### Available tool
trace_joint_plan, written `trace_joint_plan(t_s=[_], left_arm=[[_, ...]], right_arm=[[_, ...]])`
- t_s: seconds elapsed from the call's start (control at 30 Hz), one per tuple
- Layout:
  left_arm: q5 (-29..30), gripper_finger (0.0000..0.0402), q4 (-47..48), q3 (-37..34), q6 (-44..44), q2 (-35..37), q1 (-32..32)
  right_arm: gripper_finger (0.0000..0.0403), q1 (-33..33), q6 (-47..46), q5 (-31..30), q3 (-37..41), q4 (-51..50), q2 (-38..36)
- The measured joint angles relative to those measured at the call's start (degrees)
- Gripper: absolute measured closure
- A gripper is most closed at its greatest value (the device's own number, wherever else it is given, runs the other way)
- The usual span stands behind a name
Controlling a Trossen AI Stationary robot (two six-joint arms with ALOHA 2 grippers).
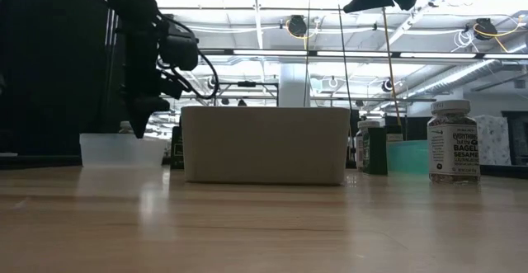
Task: Sort spices by type
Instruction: Adjust the transparent bin, then put the right yellow seasoning bottle into the orange bin
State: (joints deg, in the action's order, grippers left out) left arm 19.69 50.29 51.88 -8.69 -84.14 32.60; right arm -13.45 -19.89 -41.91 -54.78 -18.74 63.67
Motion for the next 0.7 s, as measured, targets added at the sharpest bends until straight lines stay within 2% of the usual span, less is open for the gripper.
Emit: trace_joint_plan(t_s=[0.23, 0.4, 0.57, 0.7], left_arm=[[0.2, 0.04, -0.3, 0.0, 0.0, 0.0, -0.6], [0.2, 0.04, -0.2, 0.0, -1.4, 2.3, -3.5], [1.7, 0.04, -0.3, 0.0, -4.6, 8.5, -10.1], [1.9, 0.04, -0.3, 0.0, -7.0, 14.3, -17.8]], right_arm=[[0.0193, 0.0, 0.0, 0.0, 0.0, 0.0, 0.0], [0.0193, 0.0, 0.0, 0.0, 0.0, 0.0, 0.0], [0.0193, 0.8, 0.0, 0.0, 0.0, 0.0, 0.0], [0.0193, 1.5, 0.0, 0.0, 0.0, 0.0, 0.0]])
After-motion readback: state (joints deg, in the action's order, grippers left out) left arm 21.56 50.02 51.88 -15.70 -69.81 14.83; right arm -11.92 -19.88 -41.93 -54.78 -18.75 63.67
